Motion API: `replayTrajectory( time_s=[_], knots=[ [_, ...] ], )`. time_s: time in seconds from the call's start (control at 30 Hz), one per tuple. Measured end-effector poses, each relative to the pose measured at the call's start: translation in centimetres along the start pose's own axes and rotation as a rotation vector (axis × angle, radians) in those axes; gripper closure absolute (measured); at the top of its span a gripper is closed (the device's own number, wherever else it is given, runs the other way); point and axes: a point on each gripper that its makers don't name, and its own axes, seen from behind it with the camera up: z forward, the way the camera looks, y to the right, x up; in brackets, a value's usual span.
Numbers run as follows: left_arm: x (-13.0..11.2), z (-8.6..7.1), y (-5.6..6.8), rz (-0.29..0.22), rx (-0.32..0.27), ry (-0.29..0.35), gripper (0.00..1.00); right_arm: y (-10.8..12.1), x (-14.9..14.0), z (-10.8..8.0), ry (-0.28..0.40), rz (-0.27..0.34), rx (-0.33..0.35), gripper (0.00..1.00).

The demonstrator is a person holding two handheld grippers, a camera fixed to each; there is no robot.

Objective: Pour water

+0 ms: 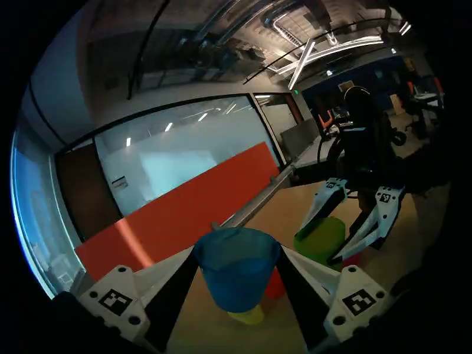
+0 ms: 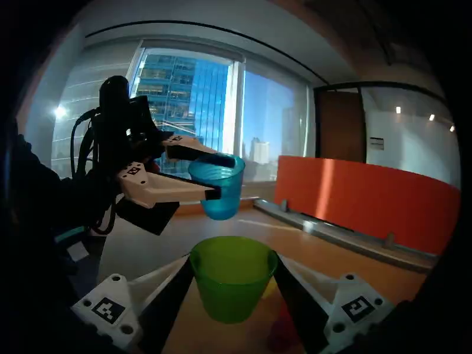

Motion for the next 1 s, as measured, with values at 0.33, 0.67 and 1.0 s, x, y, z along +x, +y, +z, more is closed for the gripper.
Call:
replayTrajectory(
  time_s=[0.33,0.67,1.0],
  knots=[
    [1.0,-0.3,-0.3,0.091,0.015,-0.003,0.12,-1.0,-0.3,0.8,-0.007,-0.001,0.025,0.08],
    [2.2,-0.5,-0.4,0.191,0.033,-0.008,0.12,-1.9,0.0,1.4,-0.002,-0.004,0.047,0.08],
    [3.2,-0.6,-0.1,0.269,0.048,-0.002,0.12,-2.6,-0.3,1.7,-0.008,-0.016,0.061,0.08]
  ],
)
